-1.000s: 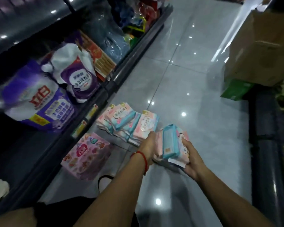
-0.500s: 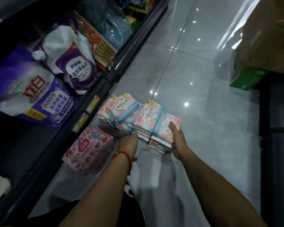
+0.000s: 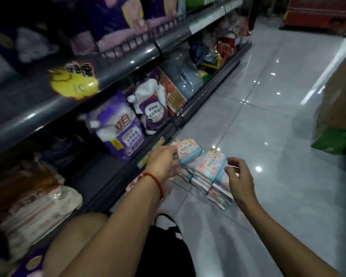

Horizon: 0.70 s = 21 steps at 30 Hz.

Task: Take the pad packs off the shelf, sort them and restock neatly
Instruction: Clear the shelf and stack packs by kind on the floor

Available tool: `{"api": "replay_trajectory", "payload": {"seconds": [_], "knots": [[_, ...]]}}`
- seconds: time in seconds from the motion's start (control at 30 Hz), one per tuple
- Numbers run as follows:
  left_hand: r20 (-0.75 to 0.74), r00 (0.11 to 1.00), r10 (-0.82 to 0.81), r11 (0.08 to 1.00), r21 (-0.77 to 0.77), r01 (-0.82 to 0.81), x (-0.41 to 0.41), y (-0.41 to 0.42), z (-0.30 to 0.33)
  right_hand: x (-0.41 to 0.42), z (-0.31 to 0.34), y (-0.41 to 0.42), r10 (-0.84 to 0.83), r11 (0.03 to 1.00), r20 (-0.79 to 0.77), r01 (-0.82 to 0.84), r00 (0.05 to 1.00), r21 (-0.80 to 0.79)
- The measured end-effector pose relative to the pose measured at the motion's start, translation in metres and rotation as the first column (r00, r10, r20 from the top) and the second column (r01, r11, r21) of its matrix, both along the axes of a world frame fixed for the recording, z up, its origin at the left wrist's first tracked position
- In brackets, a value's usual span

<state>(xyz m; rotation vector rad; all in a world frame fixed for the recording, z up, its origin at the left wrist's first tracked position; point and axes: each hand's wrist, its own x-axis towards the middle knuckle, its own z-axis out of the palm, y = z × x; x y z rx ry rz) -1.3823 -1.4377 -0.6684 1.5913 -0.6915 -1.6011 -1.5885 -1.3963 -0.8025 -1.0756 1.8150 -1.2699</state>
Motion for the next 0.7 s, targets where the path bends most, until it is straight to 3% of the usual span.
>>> {"api": "replay_trajectory", "payload": {"seconds": [0.1,0.2,0.37,0.53,0.7], "knots": [[0.098,0.991,0.091,0.973,-0.222,-0.067,0.048,0.005,0.047,0.054,0.059,-0.027,0.295,0.951,-0.076,-0.300,0.953,-0.072],[0.266,0.937,0.226,0.901,-0.423,-0.097,0.119,0.011,0.088,0.126,0.123,-0.052,0.508,0.829,-0.154,-0.530,0.847,-0.178],[0.543,0.689,0.481,0.786,-0.614,-0.065,0.236,0.028,0.143,0.240,0.218,-0.077,0.620,0.628,-0.329,-0.702,0.713,-0.337],[0.792,0.360,0.494,0.818,-0.564,0.117,0.305,0.034,0.168,0.322,0.270,-0.101,0.596,0.510,-0.547,-0.803,0.588,-0.308],[0.892,0.107,0.440,0.880,-0.452,0.149,0.349,0.023,0.166,0.397,0.290,-0.127,0.533,0.418,-0.788,-0.906,0.307,-0.070]]}}
